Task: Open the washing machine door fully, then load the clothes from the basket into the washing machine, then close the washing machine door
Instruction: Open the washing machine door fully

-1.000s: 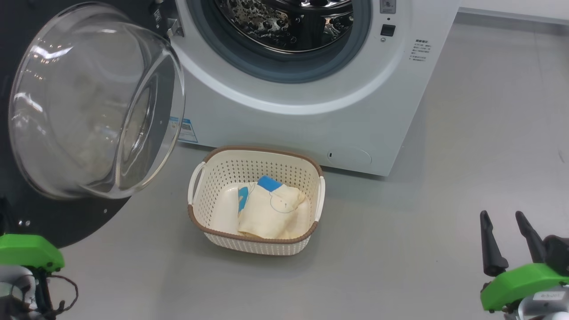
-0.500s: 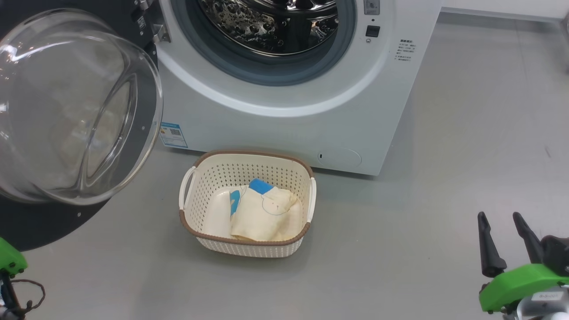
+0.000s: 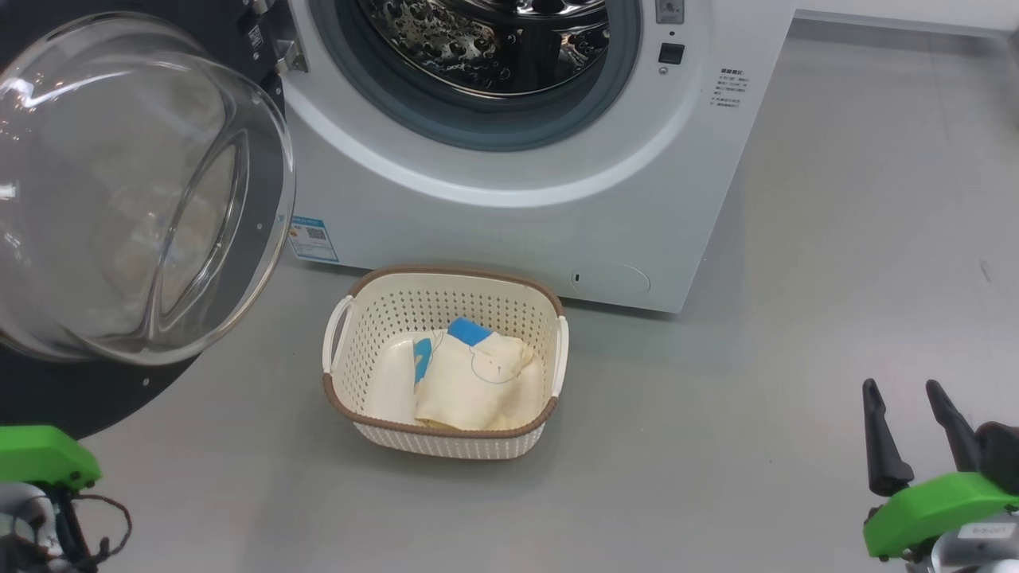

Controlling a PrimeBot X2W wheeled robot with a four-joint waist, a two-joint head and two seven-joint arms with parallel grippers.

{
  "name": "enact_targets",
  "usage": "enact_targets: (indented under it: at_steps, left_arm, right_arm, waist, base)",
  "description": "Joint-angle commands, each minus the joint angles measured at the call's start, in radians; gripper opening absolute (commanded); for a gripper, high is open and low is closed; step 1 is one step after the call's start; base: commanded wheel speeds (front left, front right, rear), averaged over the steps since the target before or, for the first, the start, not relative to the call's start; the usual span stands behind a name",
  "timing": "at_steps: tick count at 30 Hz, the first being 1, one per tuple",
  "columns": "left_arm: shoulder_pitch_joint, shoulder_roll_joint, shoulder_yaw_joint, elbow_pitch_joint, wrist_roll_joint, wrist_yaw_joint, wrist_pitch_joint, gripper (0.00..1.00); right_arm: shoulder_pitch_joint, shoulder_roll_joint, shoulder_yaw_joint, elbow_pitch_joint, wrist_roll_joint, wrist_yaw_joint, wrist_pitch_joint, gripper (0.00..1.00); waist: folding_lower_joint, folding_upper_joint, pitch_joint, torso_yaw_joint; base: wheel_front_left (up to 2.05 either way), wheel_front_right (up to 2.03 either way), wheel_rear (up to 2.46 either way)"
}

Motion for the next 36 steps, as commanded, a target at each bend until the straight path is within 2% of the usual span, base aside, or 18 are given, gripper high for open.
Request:
enact_targets:
  at_steps: [1, 8, 15, 16, 17, 19, 22, 23, 24, 36]
  left_arm:
    - [0.005, 0.019, 0.043, -0.064, 0.02, 0.076, -0.014, 0.0]
    - [0.115, -0.043, 0.048, -0.226, 0.045, 0.041, -0.014, 0.0]
    - [0.219, -0.097, -0.005, -0.384, 0.082, 0.004, -0.014, 0.0]
    - [0.236, -0.106, -0.015, -0.406, 0.087, -0.002, -0.014, 0.02]
    - [0.251, -0.112, -0.026, -0.426, 0.092, -0.007, -0.014, 0.08]
    - [0.275, -0.123, -0.05, -0.456, 0.099, -0.022, -0.014, 0.32]
    - [0.303, -0.143, -0.091, -0.489, 0.108, -0.036, -0.011, 0.57]
    - [0.309, -0.148, -0.103, -0.494, 0.106, -0.045, -0.007, 0.84]
    - [0.316, -0.148, -0.114, -0.499, 0.11, -0.05, -0.006, 1.0]
    - [0.297, -0.16, -0.171, -0.46, 0.116, -0.08, -0.005, 1.0]
  right_arm:
    - [-0.041, -0.018, 0.014, -0.033, -0.004, 0.0, -0.005, 1.0]
    - [-0.043, -0.018, 0.015, -0.038, -0.021, 0.0, 0.0, 1.0]
    - [-0.045, -0.018, 0.029, -0.047, -0.042, 0.0, 0.007, 1.0]
    - [-0.042, -0.018, 0.032, -0.05, -0.045, 0.0, 0.01, 1.0]
    - [-0.04, -0.018, 0.034, -0.053, -0.047, 0.0, 0.012, 1.0]
    - [-0.037, -0.018, 0.036, -0.055, -0.055, 0.0, 0.015, 1.0]
    - [-0.033, -0.018, 0.046, -0.058, -0.064, 0.0, 0.021, 1.0]
    - [-0.033, -0.018, 0.051, -0.058, -0.067, 0.0, 0.023, 1.0]
    - [-0.034, -0.018, 0.057, -0.059, -0.07, 0.0, 0.026, 1.0]
    - [-0.036, -0.018, 0.098, -0.078, -0.09, 0.0, 0.037, 1.0]
  waist:
    - [0.0, 0.0, 0.0, 0.0]
    - [0.0, 0.0, -0.004, -0.013]
    - [0.0, 0.0, -0.009, -0.056]
    - [0.0, 0.0, -0.01, -0.064]
    - [0.0, 0.0, -0.012, -0.072]
    - [0.0, 0.0, -0.018, -0.087]
    - [0.0, 0.0, -0.028, -0.111]
    - [0.0, 0.0, -0.033, -0.121]
    - [0.0, 0.0, -0.036, -0.131]
    - [0.0, 0.0, -0.044, -0.22]
  base:
    - [0.0, 0.0, 0.0]
    - [0.0, 0.0, 0.0]
    - [0.0, 0.0, 0.0]
    - [0.0, 0.0, 0.0]
    - [0.0, 0.0, 0.0]
    - [0.0, 0.0, 0.0]
    - [0.0, 0.0, 0.0]
    - [0.0, 0.0, 0.0]
    - [0.0, 0.0, 0.0]
    - [0.0, 0.0, 0.0]
